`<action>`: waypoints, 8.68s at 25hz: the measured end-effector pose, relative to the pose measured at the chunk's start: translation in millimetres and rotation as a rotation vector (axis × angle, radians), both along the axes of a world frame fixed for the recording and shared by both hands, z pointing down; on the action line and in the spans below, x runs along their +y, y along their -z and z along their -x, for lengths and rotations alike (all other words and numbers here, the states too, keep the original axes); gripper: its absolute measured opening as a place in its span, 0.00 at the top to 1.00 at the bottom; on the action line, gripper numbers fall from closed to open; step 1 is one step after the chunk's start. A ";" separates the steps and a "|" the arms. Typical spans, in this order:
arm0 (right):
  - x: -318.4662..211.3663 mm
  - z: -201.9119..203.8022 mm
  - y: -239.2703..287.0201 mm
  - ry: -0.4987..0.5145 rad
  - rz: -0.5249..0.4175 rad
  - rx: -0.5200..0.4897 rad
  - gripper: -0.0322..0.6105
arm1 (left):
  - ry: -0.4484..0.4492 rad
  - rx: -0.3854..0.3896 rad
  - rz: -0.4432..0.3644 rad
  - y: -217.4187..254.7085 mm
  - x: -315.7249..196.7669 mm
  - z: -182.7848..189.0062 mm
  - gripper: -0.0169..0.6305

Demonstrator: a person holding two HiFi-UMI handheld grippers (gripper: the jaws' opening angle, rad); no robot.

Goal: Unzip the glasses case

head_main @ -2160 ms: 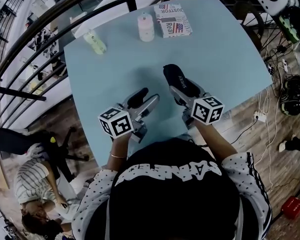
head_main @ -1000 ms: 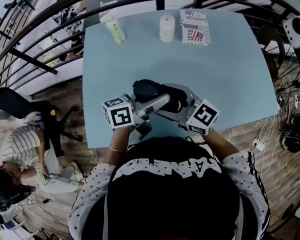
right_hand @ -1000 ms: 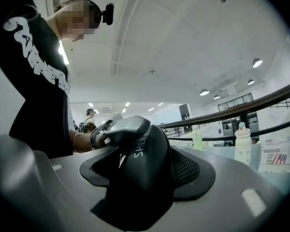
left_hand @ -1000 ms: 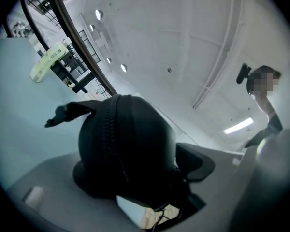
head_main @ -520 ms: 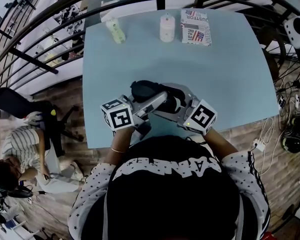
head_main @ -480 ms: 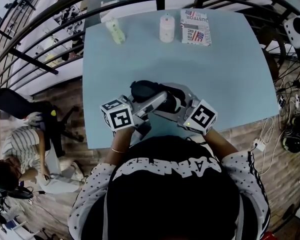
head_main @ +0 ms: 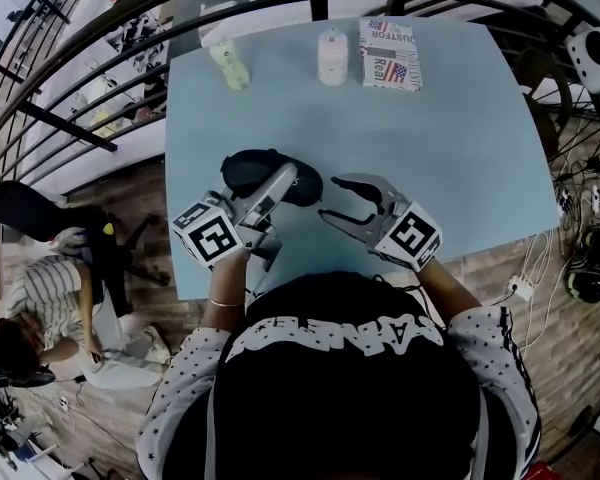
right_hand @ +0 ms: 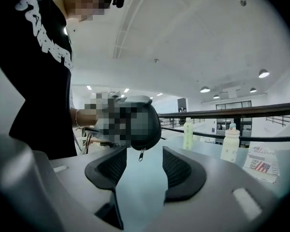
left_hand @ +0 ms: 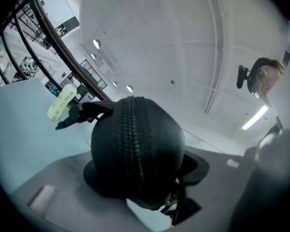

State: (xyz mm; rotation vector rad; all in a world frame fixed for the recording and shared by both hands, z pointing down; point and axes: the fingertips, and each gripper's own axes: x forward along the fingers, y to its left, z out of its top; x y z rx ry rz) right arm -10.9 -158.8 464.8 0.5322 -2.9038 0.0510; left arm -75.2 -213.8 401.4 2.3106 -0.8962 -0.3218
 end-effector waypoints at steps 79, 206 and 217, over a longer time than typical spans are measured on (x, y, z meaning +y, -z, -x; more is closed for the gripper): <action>-12.0 -47.8 -0.8 -0.092 -0.386 0.487 0.94 | -0.292 -0.101 -0.005 -8.0 31.9 -78.9 0.97; -7.2 -7.5 18.0 0.248 -0.855 0.798 0.92 | -0.774 -0.624 0.095 -111.8 94.9 -121.2 0.97; -6.6 -5.5 18.5 0.222 -0.860 0.782 0.91 | -0.721 -0.626 0.081 -114.3 93.0 -121.0 0.97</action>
